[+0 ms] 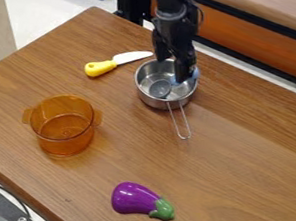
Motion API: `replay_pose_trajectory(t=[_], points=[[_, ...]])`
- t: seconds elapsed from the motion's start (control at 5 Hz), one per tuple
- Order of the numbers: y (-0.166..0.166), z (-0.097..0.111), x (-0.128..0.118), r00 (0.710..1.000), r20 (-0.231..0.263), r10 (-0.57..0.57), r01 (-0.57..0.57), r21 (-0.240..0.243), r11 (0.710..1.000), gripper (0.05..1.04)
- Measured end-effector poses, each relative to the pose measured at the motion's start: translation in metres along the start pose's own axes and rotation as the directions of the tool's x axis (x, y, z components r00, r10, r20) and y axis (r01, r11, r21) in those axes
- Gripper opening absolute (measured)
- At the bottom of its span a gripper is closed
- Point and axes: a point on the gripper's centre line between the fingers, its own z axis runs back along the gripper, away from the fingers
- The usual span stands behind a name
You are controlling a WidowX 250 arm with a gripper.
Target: Take the blue cutlery from the silver saucepan and move it to the transparent brown saucepan.
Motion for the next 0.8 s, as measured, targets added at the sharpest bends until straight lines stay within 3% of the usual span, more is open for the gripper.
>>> replay_pose_trajectory(t=[0.4, 0.8], points=[[-0.002, -0.013, -0.001, 1.000, -0.023, -0.003, 0.004, 0.048, 0.999, 0.995], [0.001, -0.014, -0.009, 0.999, -0.045, 0.012, -0.011, 0.022, 1.000, 0.995]])
